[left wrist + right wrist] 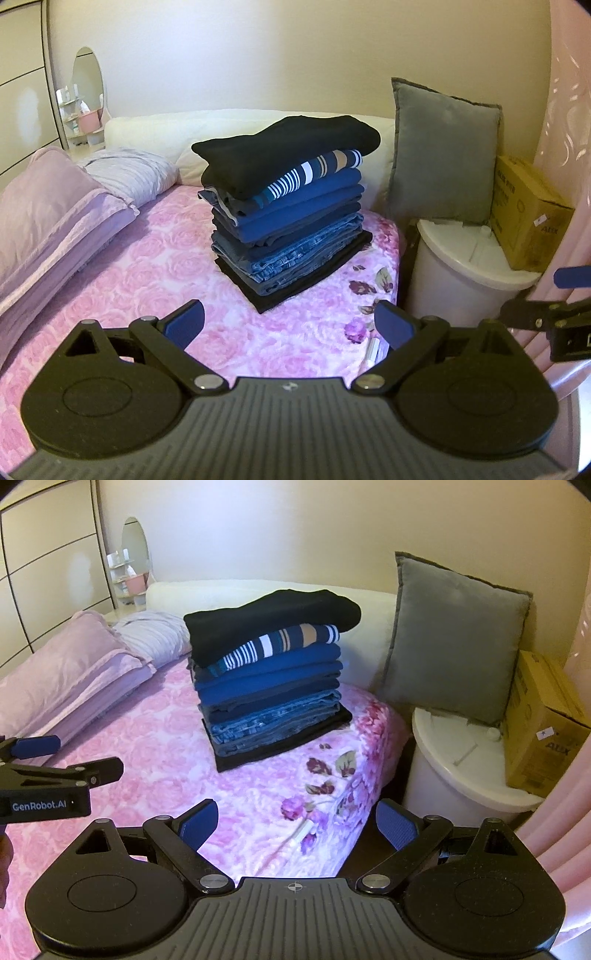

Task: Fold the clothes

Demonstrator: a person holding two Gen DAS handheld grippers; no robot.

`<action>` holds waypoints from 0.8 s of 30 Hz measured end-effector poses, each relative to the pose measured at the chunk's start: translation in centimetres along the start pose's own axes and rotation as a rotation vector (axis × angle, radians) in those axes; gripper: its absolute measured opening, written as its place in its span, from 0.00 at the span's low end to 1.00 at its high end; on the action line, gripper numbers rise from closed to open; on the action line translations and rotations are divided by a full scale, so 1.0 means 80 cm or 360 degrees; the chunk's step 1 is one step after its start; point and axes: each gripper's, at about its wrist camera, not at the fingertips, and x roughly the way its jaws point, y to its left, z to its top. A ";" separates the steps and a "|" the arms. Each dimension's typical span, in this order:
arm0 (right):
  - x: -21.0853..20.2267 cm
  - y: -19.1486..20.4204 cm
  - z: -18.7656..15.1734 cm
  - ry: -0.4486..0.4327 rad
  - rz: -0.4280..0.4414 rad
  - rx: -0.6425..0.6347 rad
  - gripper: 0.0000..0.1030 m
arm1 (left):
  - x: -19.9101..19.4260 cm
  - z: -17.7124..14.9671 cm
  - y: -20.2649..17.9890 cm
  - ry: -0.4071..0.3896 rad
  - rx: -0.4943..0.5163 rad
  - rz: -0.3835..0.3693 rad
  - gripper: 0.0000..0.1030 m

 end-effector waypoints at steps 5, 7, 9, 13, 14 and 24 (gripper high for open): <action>0.000 0.006 -0.001 0.0002 0.0006 0.0001 0.92 | -0.003 -0.001 0.003 -0.0001 -0.0028 -0.0011 0.94; 0.000 0.008 0.000 0.0001 0.0005 -0.0002 0.92 | -0.003 -0.002 0.005 0.0002 -0.0042 -0.0017 0.94; -0.001 0.010 0.000 -0.0002 0.0001 -0.0011 0.92 | -0.003 -0.002 0.006 0.0005 -0.0048 -0.0020 0.94; -0.001 0.016 0.000 -0.0003 -0.0004 -0.0032 0.92 | -0.003 -0.002 0.005 0.0000 -0.0035 -0.0026 0.94; -0.001 0.017 0.001 -0.0003 -0.0003 -0.0035 0.92 | -0.003 -0.002 0.005 -0.0001 -0.0033 -0.0025 0.94; 0.000 0.028 0.000 0.0007 -0.0003 -0.0065 0.92 | -0.003 -0.003 0.007 -0.0004 -0.0028 -0.0031 0.94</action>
